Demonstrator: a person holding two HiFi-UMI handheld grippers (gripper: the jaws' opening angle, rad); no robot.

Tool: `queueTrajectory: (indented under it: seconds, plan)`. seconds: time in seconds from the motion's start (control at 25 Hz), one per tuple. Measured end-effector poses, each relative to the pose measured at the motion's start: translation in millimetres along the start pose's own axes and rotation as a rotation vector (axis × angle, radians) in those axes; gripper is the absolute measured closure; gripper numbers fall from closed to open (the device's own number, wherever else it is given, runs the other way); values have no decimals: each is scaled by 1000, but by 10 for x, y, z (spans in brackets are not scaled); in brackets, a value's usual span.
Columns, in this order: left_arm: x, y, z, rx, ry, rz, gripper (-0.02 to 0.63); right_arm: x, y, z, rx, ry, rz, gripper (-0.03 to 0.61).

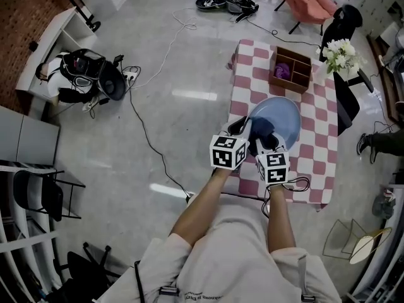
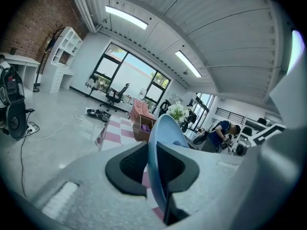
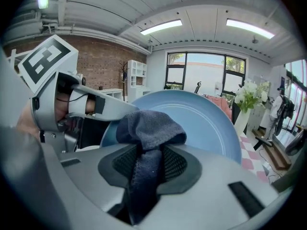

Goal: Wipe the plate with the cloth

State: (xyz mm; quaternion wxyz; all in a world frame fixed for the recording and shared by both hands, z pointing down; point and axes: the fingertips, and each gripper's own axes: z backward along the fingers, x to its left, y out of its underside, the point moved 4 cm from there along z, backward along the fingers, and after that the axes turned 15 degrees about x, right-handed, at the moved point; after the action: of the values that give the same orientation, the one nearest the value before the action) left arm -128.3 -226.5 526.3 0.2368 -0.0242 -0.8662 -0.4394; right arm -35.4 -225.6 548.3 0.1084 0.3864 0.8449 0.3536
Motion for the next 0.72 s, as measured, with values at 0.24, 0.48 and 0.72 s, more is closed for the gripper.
queueTrajectory:
  seconds: [0.24,0.48,0.72]
  plan:
    - [-132,69,-6,28,40,-45,578,-117,39,98,-19,48,-35,457]
    - [-140,82,7,40,57,-56,579,-213,5,113,-50,74,-64,457]
    - [-264,71,-89,63,113,-79,578,-490,41,205,-70,129,-120,457]
